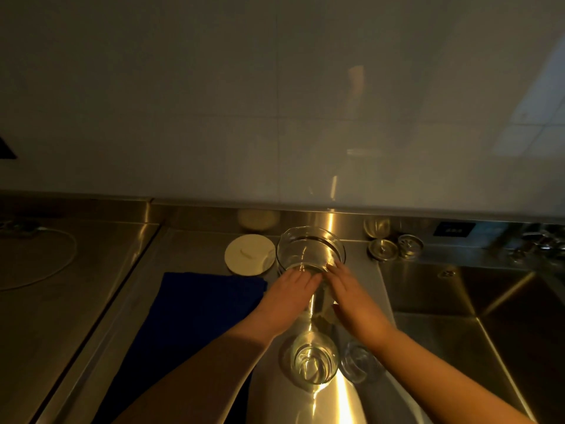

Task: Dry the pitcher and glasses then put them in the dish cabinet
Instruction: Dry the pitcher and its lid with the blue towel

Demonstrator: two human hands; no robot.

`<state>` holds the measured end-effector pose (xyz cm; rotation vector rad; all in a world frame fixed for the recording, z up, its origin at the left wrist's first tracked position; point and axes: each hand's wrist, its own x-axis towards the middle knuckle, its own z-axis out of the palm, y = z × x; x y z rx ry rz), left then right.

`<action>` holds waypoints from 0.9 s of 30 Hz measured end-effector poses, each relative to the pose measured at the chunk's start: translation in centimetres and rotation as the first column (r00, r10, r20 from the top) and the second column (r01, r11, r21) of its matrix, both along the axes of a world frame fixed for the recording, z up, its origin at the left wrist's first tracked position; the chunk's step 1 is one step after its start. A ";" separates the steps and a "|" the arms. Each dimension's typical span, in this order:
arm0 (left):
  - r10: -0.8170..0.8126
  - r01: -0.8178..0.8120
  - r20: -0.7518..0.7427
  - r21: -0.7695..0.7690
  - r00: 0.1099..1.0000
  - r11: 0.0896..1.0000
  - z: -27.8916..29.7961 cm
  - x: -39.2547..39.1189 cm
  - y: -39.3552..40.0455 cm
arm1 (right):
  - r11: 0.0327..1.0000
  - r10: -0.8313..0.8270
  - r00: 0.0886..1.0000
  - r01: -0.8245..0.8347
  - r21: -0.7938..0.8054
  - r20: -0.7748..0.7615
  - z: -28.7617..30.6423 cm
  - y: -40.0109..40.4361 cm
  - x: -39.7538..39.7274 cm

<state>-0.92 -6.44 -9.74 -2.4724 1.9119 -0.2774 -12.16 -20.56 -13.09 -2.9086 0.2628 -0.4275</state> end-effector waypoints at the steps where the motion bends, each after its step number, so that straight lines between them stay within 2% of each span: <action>1: 0.003 -0.003 0.018 0.002 1.000 1.000 0.2 0.0 -0.1 | 1.000 -0.005 1.000 0.005 0.021 0.007 0.1 0.2 0.0; 7: -0.003 0.001 0.040 0.032 0.999 0.999 0.8 -0.4 -0.6 | 0.997 0.017 0.997 -0.023 0.077 0.077 0.2 0.1 0.0; 17: 0.077 -0.079 -0.096 -0.018 0.992 0.997 1.9 -1.2 -0.4 | 0.991 0.083 0.996 -0.084 -0.106 -0.019 3.3 -1.8 -0.5; 20: 0.131 -0.141 -0.162 -0.050 0.978 0.989 2.2 -1.9 -0.2 | 0.976 0.149 0.987 -0.156 -0.150 -0.053 4.9 -2.7 -0.1; 24: 0.195 -0.216 -0.239 -0.066 0.951 0.974 2.2 -2.3 0.8 | 0.920 0.327 0.936 -0.346 -0.182 -0.126 7.2 -2.7 1.0; 27: 0.217 -0.253 -0.284 -0.094 0.934 0.963 2.2 -2.0 1.9 | 0.891 0.394 0.913 -0.407 -0.200 -0.106 7.7 -2.4 2.6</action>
